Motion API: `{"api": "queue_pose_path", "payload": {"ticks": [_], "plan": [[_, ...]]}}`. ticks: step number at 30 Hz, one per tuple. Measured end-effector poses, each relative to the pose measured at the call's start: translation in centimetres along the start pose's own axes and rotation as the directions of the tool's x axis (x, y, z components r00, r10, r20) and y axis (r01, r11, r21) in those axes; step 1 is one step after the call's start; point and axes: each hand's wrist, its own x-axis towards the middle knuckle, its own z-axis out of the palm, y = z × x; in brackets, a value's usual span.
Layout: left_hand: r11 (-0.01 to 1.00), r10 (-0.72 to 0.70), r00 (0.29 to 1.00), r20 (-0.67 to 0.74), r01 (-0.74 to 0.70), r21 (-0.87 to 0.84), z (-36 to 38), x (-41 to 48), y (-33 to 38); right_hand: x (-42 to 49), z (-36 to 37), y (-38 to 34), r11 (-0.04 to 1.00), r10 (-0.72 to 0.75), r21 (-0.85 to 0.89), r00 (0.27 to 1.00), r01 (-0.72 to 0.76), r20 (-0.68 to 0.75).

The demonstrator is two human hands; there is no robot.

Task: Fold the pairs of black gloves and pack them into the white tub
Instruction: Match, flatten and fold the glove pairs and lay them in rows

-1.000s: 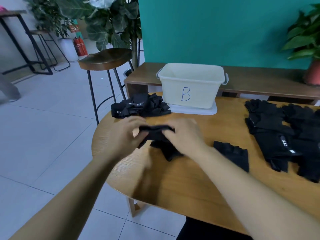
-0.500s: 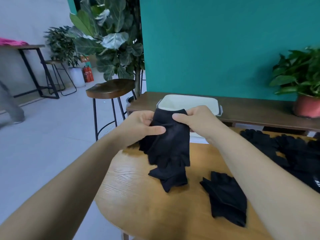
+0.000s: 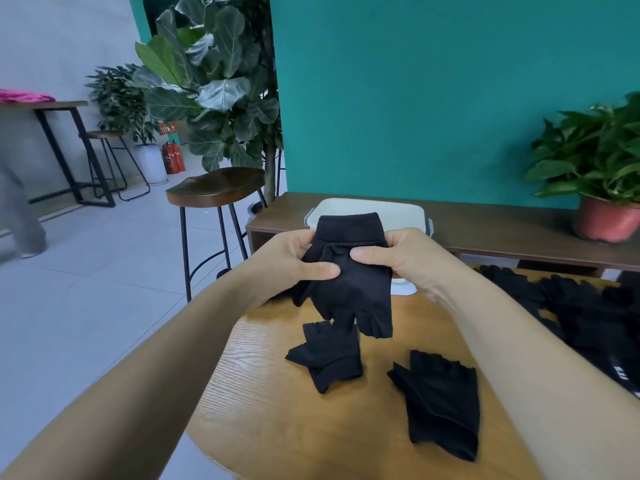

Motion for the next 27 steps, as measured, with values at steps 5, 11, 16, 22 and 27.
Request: {"api": "queue_pose_path", "payload": {"ticks": [5,11,16,22,27], "plan": [[0.999,-0.053,0.992,0.118,0.054,-0.003,0.3,0.8,-0.6,-0.7,-1.6,1.3,1.000,0.003,-0.016,1.000,-0.004,-0.024],[0.993,-0.113,0.992,0.063,0.115,-0.041,2.8,3.1,-1.4,-1.5,-3.9,2.8,0.994,0.025,0.103,0.999,-0.022,-0.023],[0.991,-0.108,0.982,0.156,0.119,-0.064,5.3,5.0,-2.1,-1.7,-6.8,4.4,0.985,0.079,0.161,0.994,-0.065,-0.081],[0.986,-0.146,0.947,0.287,0.163,-0.035,7.2,9.1,-4.0,-1.2,-10.1,7.7,0.983,0.152,0.117,0.985,-0.142,-0.079],[0.982,-0.187,0.931,0.313,0.165,0.097,8.7,13.4,-6.3,0.2,-12.2,10.8,0.975,0.215,0.074,0.969,-0.207,-0.124]]}}
